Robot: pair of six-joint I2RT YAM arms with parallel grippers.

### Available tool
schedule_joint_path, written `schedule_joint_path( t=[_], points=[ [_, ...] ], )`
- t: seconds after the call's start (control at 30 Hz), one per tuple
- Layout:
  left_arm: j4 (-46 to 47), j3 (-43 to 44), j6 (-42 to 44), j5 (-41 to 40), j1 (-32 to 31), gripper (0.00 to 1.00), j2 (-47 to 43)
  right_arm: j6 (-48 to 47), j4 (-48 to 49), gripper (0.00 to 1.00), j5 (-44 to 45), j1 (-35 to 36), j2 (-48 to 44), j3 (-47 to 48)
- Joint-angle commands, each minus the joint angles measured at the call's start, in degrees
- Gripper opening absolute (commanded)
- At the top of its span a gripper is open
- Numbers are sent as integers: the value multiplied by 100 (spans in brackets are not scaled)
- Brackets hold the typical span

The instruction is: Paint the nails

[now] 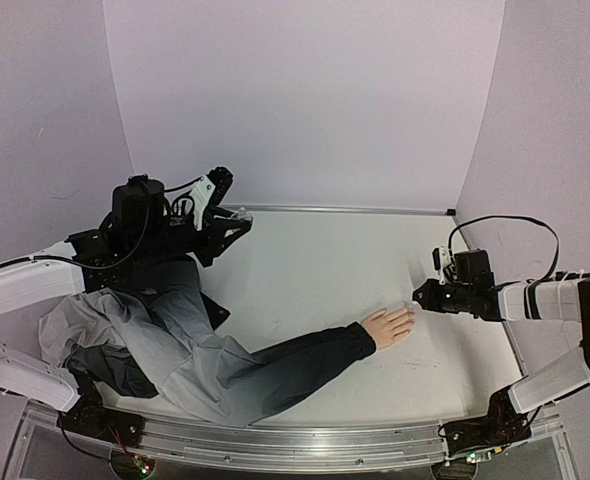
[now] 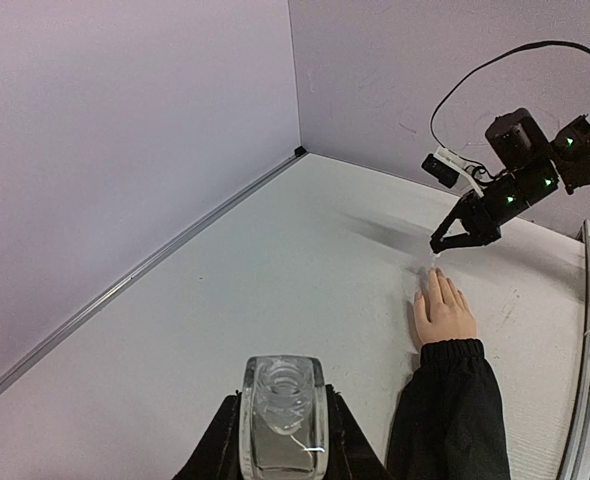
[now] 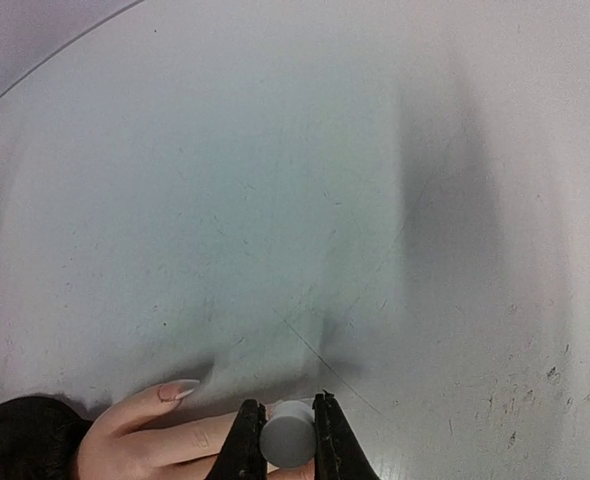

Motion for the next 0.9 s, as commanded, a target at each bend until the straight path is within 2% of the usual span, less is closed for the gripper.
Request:
schedule_joint_path(
  t=[0.0,0.63,0.87],
  points=[
    [395,28,-21,42,25,0,-204,-26,75,0,145,-16,63,218],
    [393,22,31,33,25,0,-177,-11,22,0,557,-12,366,402],
    [397,25,61,28,25,0,-204,-75,9,0,682,-11,146,381]
  ],
)
